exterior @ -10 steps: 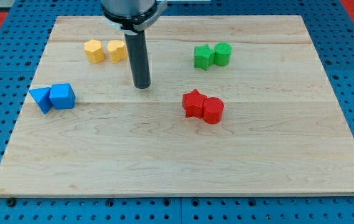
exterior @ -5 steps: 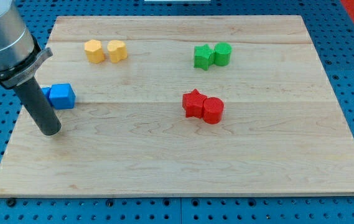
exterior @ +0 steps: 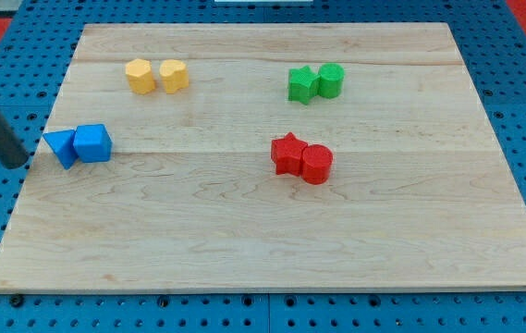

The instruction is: Move the blue blocks bottom right to the yellow blocks

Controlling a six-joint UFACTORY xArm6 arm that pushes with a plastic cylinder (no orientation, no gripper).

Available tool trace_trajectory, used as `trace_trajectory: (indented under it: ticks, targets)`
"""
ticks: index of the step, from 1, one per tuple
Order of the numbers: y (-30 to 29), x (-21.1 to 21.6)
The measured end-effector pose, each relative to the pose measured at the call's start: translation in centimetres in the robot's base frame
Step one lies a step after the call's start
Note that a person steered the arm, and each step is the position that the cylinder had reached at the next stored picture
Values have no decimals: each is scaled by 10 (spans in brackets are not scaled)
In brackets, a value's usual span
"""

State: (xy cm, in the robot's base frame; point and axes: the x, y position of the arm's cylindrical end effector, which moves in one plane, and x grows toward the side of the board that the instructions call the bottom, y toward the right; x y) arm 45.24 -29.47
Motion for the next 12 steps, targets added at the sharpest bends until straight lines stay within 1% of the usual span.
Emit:
trace_trajectory:
  ticks: [2,3,4,5,6,7,8,9,10,11,12]
  targets:
    - [100,-29]
    - [124,-26]
    - [118,-21]
    - [61,-24]
    - [91,-49]
    - [149,-50]
    - [180,-52]
    - [132,-45]
    - [71,7]
    - [92,36]
    - [148,33]
